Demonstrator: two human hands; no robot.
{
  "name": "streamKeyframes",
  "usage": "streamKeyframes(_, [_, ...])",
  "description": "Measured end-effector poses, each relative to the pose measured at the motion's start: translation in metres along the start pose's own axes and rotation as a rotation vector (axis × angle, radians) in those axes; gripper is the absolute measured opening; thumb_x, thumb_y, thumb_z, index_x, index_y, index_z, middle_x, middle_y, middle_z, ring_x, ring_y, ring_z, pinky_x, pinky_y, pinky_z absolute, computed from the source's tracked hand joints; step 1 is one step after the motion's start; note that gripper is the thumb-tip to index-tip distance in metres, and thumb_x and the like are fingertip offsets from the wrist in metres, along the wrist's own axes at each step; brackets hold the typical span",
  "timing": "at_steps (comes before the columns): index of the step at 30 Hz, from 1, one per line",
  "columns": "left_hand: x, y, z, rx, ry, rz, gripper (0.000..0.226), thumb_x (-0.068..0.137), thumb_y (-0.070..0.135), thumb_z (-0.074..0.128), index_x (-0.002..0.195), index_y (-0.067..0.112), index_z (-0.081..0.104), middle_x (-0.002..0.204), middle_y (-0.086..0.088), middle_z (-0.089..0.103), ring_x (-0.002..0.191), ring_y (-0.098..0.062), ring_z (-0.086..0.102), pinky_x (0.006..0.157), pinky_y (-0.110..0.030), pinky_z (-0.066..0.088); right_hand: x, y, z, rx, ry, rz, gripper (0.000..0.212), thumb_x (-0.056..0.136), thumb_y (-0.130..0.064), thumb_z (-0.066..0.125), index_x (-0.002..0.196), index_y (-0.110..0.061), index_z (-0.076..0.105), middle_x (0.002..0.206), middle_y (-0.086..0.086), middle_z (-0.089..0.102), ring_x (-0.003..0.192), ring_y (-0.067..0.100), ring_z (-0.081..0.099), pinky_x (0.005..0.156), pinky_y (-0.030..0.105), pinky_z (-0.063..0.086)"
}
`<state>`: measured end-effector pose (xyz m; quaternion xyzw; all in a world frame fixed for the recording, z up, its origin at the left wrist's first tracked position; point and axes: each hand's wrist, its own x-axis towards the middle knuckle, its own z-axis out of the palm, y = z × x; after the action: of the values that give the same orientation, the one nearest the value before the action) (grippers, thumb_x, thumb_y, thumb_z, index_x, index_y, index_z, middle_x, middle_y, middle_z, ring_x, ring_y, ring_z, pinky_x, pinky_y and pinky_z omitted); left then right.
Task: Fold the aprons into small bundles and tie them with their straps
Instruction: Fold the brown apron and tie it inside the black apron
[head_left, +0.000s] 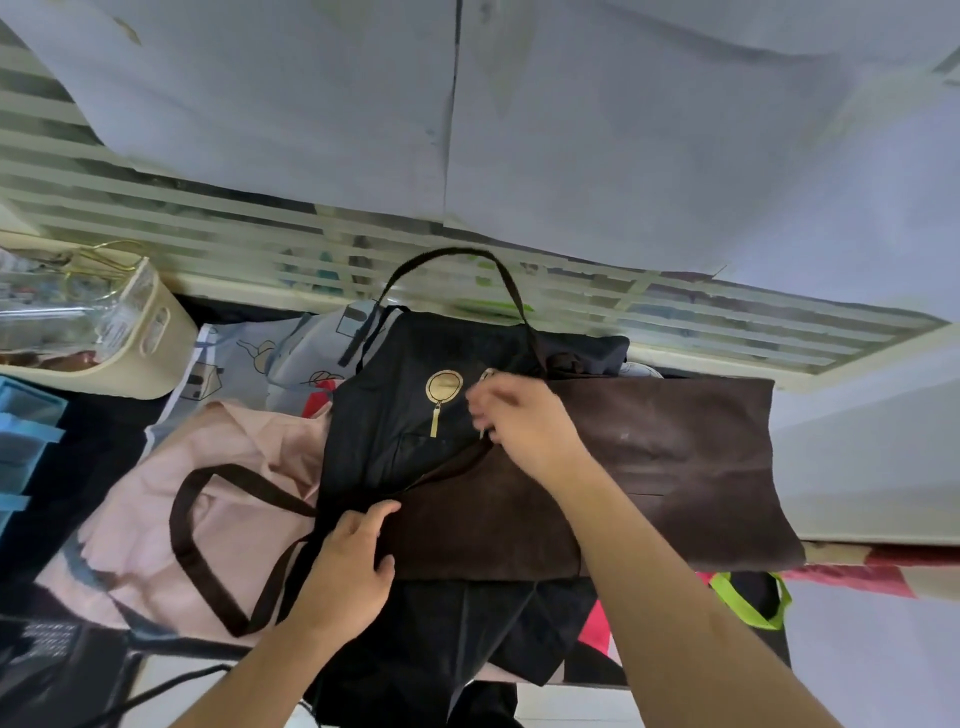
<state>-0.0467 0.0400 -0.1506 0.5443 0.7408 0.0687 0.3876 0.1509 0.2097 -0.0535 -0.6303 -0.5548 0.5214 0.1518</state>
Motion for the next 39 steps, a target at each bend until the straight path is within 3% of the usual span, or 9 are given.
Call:
streamKeyframes(6, [0.008,0.043,0.013,-0.063,-0.091,0.132,0.065,0.101,0.027,0.063,0.154,0.049,0.033,0.12,0.029,0.048,0.093,0.0,0.061,0.081,-0.018,0.054,-0.077,0.127,0.004,0.113,0.1,0.357,0.029,0.084,-0.006,0.056,0.09,-0.032,0.067,0.08,0.007,0.074,0.069,0.019,0.071,0.068,0.041,0.056])
streamKeyframes(10, [0.041,0.064,0.006,-0.289,-0.209,0.014,0.066,0.102,0.026,0.063,0.143,0.066,0.031,0.106,0.015,0.067,0.079,-0.008,0.07,0.079,-0.027,0.057,-0.118,0.173,-0.015,0.252,0.168,0.521,0.027,0.09,0.01,0.049,0.101,-0.009,0.065,0.074,0.012,0.07,0.061,0.023,0.065,0.052,0.033,0.051])
streamKeyframes(15, [0.062,0.088,0.0,-0.549,0.05,-0.083,0.074,0.097,0.007,0.067,0.152,0.045,0.037,0.124,0.018,0.062,0.096,-0.005,0.069,0.088,-0.029,0.053,-0.131,0.196,-0.07,0.326,0.358,0.641,0.013,0.098,0.001,0.055,0.1,-0.005,0.066,0.085,0.015,0.076,0.078,0.031,0.077,0.076,0.05,0.065])
streamKeyframes(18, [0.043,0.114,0.018,-0.351,0.169,0.068,0.055,0.093,0.004,0.07,0.135,0.033,0.051,0.119,0.02,0.056,0.097,0.006,0.063,0.087,-0.028,0.058,-0.125,0.206,-0.096,0.218,0.522,0.649,0.009,0.097,-0.008,0.067,0.102,-0.012,0.061,0.098,0.012,0.075,0.077,0.025,0.076,0.079,0.046,0.065])
streamKeyframes(21, [0.014,0.142,0.049,-0.078,-0.007,0.367,0.046,0.094,0.023,0.071,0.129,0.044,0.05,0.129,0.027,0.043,0.115,0.006,0.055,0.096,-0.026,0.055,-0.122,0.208,-0.11,-0.242,0.468,0.337,0.048,0.087,-0.009,0.079,0.126,-0.027,0.057,0.13,-0.002,0.063,0.11,0.016,0.063,0.094,0.032,0.058])
streamKeyframes(24, [-0.002,0.153,0.088,0.313,-0.327,0.411,0.076,0.1,0.053,0.054,0.159,0.053,0.006,0.166,0.019,-0.001,0.155,-0.012,0.01,0.126,-0.044,0.025,-0.114,0.216,-0.113,-0.697,0.051,0.077,0.087,0.091,-0.028,0.073,0.159,-0.049,0.024,0.169,-0.011,0.021,0.153,0.025,0.023,0.122,0.045,0.031])
streamKeyframes(29, [-0.01,0.153,0.127,0.602,-0.22,0.307,0.071,0.104,0.062,0.022,0.158,0.048,-0.022,0.169,0.007,-0.03,0.159,-0.025,-0.014,0.122,-0.066,0.007,-0.109,0.238,-0.1,-0.98,-0.101,0.042,0.082,0.104,-0.052,0.04,0.156,-0.05,-0.024,0.172,-0.003,-0.022,0.16,0.036,-0.009,0.124,0.063,0.015])
streamKeyframes(35, [-0.01,0.161,0.144,0.586,0.015,0.316,0.073,0.081,0.041,0.081,0.148,0.039,0.052,0.154,-0.009,0.041,0.138,-0.036,0.046,0.106,-0.063,0.045,-0.104,0.243,-0.097,-1.009,0.025,-0.114,0.059,0.086,-0.026,0.074,0.143,-0.031,0.06,0.147,0.003,0.06,0.132,0.034,0.058,0.101,0.047,0.054])
streamKeyframes(39, [-0.002,0.154,0.135,0.568,0.124,0.403,0.064,0.077,0.026,0.086,0.137,0.031,0.064,0.139,-0.004,0.053,0.121,-0.028,0.058,0.096,-0.047,0.056,-0.098,0.243,-0.112,-0.978,0.129,-0.276,0.03,0.085,-0.022,0.078,0.114,-0.029,0.078,0.118,-0.007,0.072,0.111,0.02,0.067,0.095,0.037,0.058])
